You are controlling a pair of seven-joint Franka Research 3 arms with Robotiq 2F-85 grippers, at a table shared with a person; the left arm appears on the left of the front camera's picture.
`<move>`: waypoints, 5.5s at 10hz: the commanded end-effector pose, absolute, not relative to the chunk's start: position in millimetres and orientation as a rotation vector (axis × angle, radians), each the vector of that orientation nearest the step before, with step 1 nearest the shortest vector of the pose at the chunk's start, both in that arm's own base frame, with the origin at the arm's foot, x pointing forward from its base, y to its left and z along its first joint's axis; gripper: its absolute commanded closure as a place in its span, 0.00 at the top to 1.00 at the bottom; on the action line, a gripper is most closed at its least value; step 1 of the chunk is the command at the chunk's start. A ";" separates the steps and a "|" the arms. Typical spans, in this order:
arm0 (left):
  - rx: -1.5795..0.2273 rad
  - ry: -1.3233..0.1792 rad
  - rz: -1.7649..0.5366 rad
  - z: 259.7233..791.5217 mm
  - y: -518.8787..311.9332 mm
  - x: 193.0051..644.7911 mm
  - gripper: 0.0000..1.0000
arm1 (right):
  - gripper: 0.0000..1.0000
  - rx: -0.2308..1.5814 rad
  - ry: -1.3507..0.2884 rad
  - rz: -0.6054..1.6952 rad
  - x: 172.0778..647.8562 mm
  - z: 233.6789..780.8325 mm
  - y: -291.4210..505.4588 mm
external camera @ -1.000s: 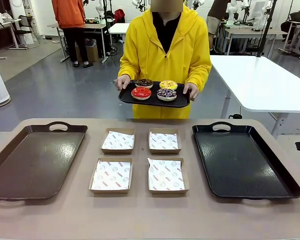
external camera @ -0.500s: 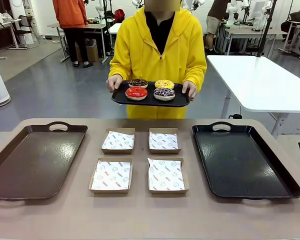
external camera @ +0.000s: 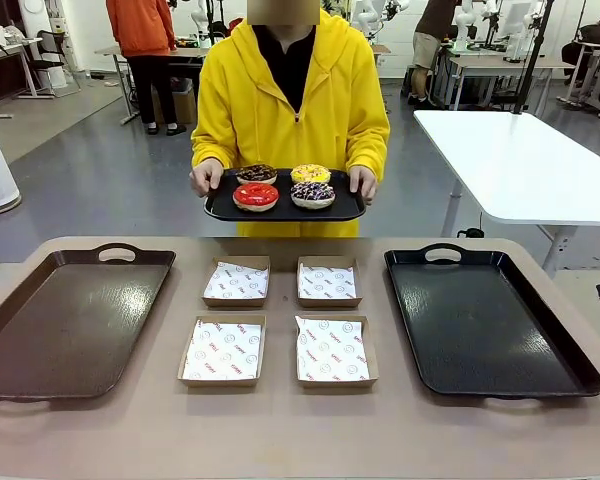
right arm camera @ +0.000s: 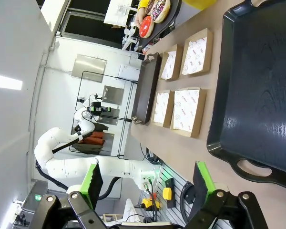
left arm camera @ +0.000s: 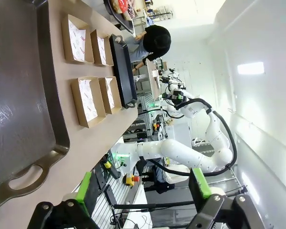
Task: Individually package the donuts and arrange them on the tray.
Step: Pick up one Paper togo box.
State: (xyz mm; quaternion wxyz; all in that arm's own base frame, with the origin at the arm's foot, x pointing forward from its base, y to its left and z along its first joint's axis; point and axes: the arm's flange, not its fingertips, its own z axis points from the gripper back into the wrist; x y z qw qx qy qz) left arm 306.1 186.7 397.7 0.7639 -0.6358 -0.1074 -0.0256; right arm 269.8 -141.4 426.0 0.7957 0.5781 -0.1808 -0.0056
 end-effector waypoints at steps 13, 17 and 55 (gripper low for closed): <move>-1.390 -0.241 -0.054 397.0 187.1 303.7 1.00 | 1.00 1.261 -0.399 -0.008 270.1 426.2 -142.4; -1.390 -0.241 -0.054 397.0 187.1 303.7 1.00 | 1.00 1.058 -0.329 -0.083 320.1 458.7 -78.9; -1.390 -0.241 -0.054 397.0 187.1 303.7 1.00 | 1.00 0.054 -0.066 0.020 566.9 342.2 258.3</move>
